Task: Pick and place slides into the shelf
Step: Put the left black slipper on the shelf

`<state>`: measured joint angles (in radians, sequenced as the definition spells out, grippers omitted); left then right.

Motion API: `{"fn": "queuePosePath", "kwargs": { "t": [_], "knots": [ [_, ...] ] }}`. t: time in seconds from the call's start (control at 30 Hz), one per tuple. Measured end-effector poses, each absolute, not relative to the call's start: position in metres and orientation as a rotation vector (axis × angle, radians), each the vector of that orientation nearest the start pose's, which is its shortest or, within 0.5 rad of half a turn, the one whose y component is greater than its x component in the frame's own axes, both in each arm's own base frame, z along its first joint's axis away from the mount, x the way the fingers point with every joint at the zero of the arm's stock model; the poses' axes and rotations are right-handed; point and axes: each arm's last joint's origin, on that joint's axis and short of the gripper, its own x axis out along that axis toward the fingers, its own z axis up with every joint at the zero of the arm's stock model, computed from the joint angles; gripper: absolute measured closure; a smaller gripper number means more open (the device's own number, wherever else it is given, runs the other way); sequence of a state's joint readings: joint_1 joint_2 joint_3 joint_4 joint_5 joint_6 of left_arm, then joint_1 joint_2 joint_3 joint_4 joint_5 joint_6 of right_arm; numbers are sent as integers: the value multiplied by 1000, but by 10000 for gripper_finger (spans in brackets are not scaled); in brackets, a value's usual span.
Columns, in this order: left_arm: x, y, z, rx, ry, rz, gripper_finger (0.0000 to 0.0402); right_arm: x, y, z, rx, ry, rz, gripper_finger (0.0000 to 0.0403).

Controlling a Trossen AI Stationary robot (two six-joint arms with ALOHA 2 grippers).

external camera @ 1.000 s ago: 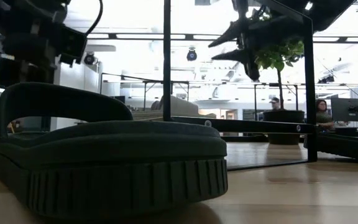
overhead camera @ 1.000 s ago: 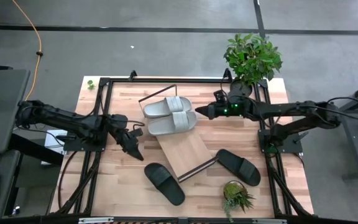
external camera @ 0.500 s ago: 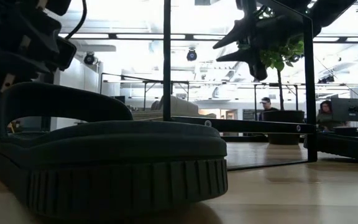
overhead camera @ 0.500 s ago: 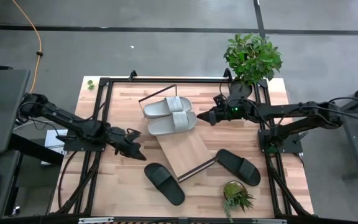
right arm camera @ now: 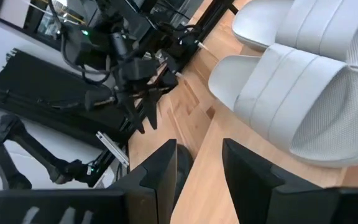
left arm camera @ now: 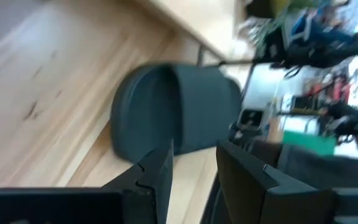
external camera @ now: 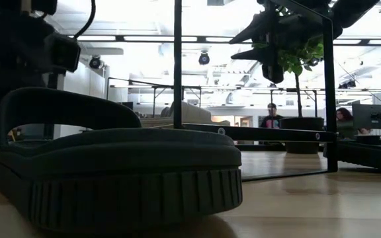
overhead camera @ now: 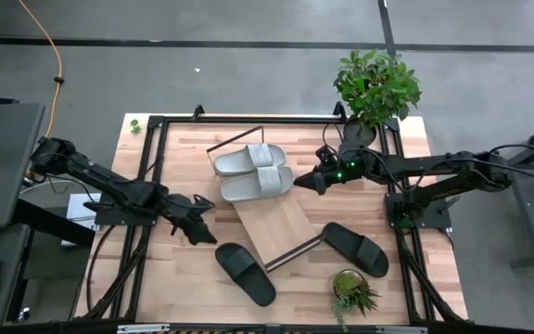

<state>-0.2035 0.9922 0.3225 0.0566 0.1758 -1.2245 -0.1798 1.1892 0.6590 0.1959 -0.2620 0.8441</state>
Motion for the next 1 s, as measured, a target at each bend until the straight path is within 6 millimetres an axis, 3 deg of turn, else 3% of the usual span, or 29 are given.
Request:
{"fn": "queuePosePath", "kwargs": {
  "t": [0.33,0.63,1.0],
  "knots": [
    [205,-48,150,-1233,753,25,289,253,-25,245,898,360,-22,284],
    [232,-56,148,-1114,865,-4,286,254,-17,245,899,370,-17,284],
    [247,-61,147,-1163,933,-36,163,254,-13,243,896,386,-16,284]
  ]
}}
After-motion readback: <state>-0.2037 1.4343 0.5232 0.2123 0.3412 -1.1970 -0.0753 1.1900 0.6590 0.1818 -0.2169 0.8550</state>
